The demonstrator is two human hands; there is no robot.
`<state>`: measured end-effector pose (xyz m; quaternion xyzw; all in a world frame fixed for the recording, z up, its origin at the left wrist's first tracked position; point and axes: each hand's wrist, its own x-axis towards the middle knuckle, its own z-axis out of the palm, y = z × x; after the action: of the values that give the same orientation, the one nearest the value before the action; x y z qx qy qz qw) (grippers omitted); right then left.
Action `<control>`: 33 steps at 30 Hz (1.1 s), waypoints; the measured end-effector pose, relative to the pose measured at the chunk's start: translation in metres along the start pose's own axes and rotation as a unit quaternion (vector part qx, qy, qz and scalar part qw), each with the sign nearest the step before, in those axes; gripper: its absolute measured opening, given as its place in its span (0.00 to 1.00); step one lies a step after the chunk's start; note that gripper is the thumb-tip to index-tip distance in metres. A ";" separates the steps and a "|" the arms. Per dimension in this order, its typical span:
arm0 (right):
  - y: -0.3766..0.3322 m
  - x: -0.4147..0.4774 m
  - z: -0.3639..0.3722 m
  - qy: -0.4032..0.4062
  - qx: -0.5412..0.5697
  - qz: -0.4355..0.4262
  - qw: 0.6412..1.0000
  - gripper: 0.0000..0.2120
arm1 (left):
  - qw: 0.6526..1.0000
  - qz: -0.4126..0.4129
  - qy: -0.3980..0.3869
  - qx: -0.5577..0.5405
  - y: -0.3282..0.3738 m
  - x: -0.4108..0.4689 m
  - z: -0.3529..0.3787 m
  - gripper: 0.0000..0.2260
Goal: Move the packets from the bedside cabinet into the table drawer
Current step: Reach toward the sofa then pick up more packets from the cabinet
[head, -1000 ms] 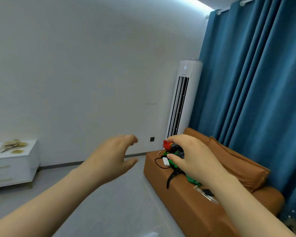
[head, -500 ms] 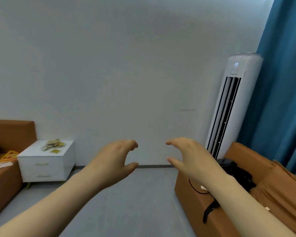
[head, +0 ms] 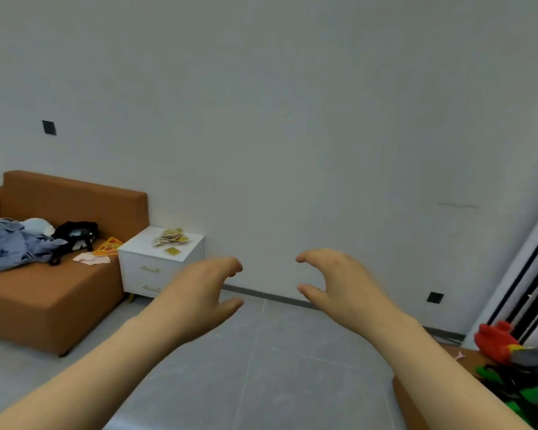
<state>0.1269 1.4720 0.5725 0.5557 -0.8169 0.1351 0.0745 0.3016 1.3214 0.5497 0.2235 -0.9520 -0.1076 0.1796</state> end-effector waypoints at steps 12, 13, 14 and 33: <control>0.013 0.231 0.093 -0.057 0.046 -0.041 0.996 0.22 | 0.995 -0.096 -0.027 0.012 -0.160 0.150 0.025 0.20; 0.017 0.247 0.100 -0.062 0.047 -0.044 0.996 0.22 | 0.994 -0.103 -0.030 0.010 -0.170 0.161 0.029 0.19; 0.021 0.262 0.106 -0.067 0.048 -0.046 0.995 0.22 | 0.993 -0.111 -0.031 0.009 -0.179 0.171 0.033 0.19; 0.098 0.571 0.215 -0.120 0.093 -0.136 0.979 0.22 | 0.964 -0.264 -0.019 0.025 -0.336 0.387 0.093 0.18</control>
<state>-0.1701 0.9337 0.5095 0.6781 -0.7206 0.1318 -0.0588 0.0719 0.8588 0.4824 0.4688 -0.8651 -0.1314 0.1208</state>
